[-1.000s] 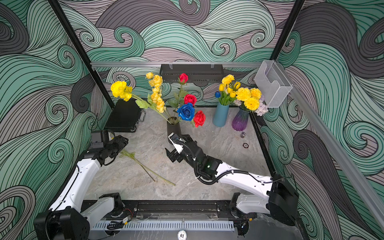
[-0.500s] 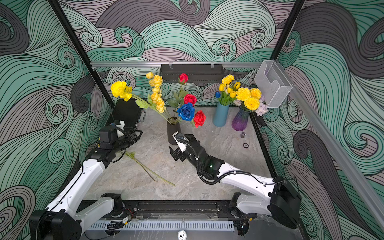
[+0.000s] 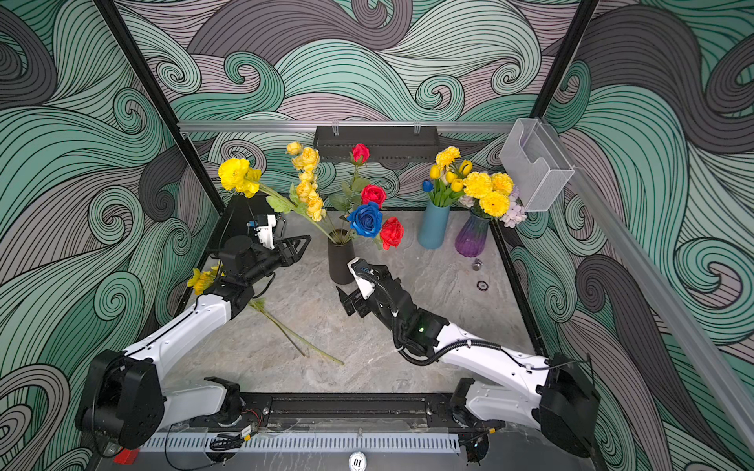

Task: Pick out yellow flowers from the vase
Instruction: Place the flower at the center of the board.

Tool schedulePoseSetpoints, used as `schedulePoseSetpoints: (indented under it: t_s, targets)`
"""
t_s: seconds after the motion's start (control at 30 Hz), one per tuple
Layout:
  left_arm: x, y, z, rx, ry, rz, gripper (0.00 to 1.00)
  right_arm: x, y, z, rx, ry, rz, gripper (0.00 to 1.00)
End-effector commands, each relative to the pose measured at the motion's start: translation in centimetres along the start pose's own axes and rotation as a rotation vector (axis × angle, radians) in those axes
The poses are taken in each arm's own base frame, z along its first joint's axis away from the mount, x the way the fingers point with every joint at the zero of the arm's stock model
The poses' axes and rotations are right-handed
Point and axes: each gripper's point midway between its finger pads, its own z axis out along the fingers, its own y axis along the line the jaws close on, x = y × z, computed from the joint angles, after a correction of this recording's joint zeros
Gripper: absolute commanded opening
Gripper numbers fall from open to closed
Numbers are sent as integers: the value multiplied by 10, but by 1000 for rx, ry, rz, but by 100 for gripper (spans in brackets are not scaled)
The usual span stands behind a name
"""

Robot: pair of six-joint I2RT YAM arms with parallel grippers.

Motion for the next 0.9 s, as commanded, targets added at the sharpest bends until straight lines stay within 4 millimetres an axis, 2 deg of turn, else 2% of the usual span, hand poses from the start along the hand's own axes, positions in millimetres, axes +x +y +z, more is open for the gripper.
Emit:
schedulePoseSetpoints:
  t_s: [0.0, 0.2, 0.47, 0.73, 0.77, 0.87]
  targets:
    - [-31, -28, 9, 84, -90, 76, 58, -4, -1, 1, -5, -30, 28, 99]
    - [-37, -27, 16, 74, -123, 72, 49, -3, -3, -2, -7, -43, 40, 99]
    - [-41, -36, 28, 106, -145, 74, 40, -1, -4, -2, -16, -42, 47, 99]
    - [-46, -29, 37, 53, -163, 55, 33, 1, -5, -3, -21, -39, 55, 99]
    - [-40, -21, 43, 36, -149, 46, 31, 1, -5, -3, -21, -39, 57, 99]
    - [-40, -18, 47, 21, -151, 42, 29, 0, -5, -3, -23, -38, 56, 99]
